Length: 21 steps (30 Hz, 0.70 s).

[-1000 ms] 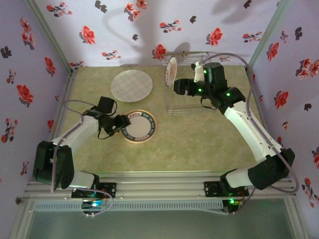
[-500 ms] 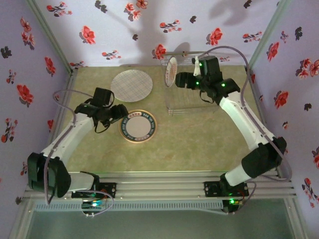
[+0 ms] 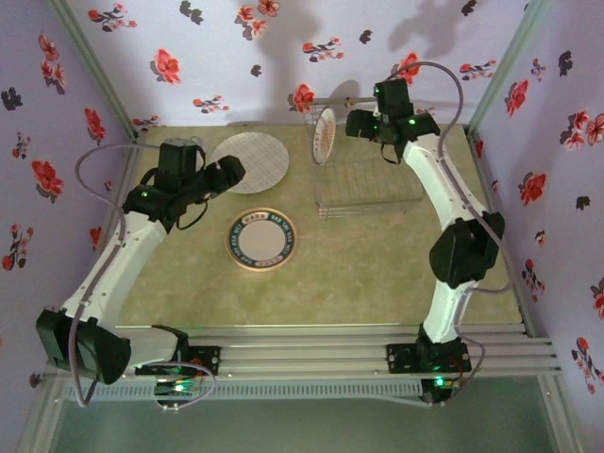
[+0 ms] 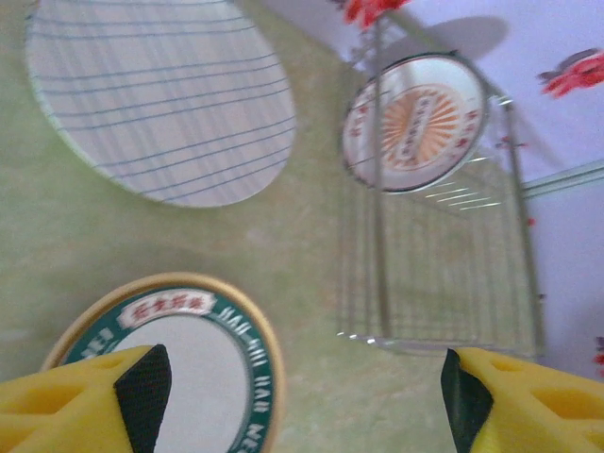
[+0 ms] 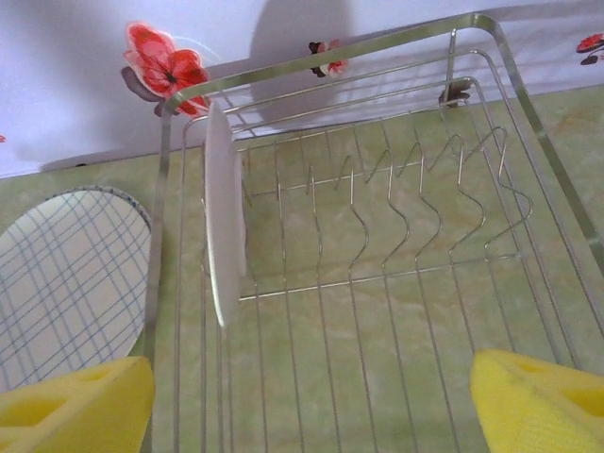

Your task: Unload the plates from the dish rack

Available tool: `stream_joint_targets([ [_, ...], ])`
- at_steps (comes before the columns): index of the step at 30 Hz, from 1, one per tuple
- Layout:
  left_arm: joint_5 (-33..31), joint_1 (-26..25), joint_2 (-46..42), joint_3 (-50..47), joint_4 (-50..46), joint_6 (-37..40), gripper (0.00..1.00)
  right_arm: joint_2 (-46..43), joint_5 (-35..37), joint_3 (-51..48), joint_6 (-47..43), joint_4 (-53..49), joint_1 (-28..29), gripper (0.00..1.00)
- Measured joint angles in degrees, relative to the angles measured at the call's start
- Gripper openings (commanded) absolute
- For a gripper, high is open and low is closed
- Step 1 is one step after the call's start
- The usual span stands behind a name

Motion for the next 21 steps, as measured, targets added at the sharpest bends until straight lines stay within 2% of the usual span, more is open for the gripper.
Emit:
stream_joint_targets([
  [7,2.8,-1.8,-2.0,0.1,7.0,-0.5,0.82,8.2,-0.6,6.4,-1.6,-0.2,0.0,0.89],
  [13,3.3,-2.2,-4.3,0.1,7.8,-0.6,0.82,15.1,-1.9,13.2,-2.1,-0.1,0.2,0.88],
  [21,3.1,-2.4,-8.7,0.0,7.8,-0.7,0.82,20.9,-2.1,17.5,-2.2,1.5,2.3,0.85],
])
